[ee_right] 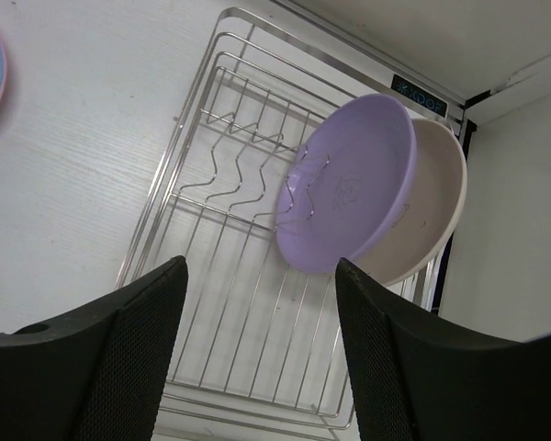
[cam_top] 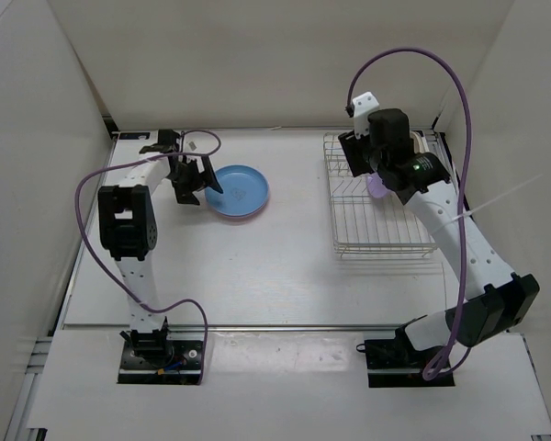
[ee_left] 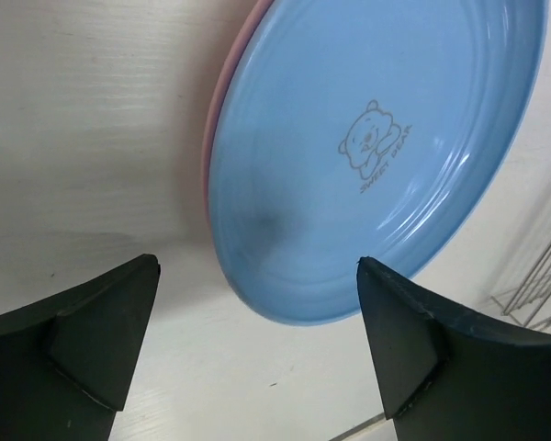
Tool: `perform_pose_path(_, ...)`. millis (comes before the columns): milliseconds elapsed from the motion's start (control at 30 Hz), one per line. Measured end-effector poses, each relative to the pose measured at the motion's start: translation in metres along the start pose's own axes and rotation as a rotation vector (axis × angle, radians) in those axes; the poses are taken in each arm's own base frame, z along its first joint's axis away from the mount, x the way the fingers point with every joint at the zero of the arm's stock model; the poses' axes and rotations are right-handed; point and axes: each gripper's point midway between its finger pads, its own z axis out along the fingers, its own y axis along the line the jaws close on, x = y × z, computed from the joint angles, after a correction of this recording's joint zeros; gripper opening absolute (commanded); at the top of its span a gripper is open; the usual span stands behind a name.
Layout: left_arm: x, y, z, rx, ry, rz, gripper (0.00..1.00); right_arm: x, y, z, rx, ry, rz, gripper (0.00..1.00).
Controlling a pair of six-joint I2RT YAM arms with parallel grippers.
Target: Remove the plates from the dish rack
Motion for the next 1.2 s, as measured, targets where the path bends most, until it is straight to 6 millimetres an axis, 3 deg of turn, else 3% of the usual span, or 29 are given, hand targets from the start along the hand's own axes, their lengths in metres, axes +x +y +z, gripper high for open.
perform_pose_path(100,-0.003,-0.001,-0.013,-0.022,-0.025,0.026,1.0,0.01,-0.011,0.004,0.023,0.023,0.015,0.7)
perform_pose_path(167,-0.005,-0.004,-0.028,-0.039,-0.047,0.048,1.0,0.019,-0.03,0.011,0.066,0.049,0.044,0.69)
perform_pose_path(333,-0.019,-0.021,-0.089,-0.079,-0.15,0.127,1.0,0.044,-0.078,0.042,0.239,0.136,0.06,0.65)
perform_pose_path(500,-0.02,-0.038,-0.164,-0.1,-0.309,0.219,1.0,0.079,-0.084,0.09,0.312,0.282,-0.019,0.63)
perform_pose_path(633,-0.005,-0.036,-0.202,-0.138,-0.39,0.265,1.0,0.099,-0.083,0.113,0.335,0.358,-0.074,0.61)
perform_pose_path(733,0.007,-0.026,-0.209,-0.171,-0.398,0.279,1.0,0.095,-0.089,0.119,0.362,0.36,-0.09,0.61)
perform_pose_path(967,0.026,-0.003,-0.189,-0.214,-0.325,0.271,1.0,0.07,-0.103,0.121,0.417,0.304,-0.079,0.59)
perform_pose_path(1200,0.025,0.003,-0.189,-0.212,-0.323,0.263,1.0,0.081,-0.104,0.131,0.432,0.34,-0.097,0.53)
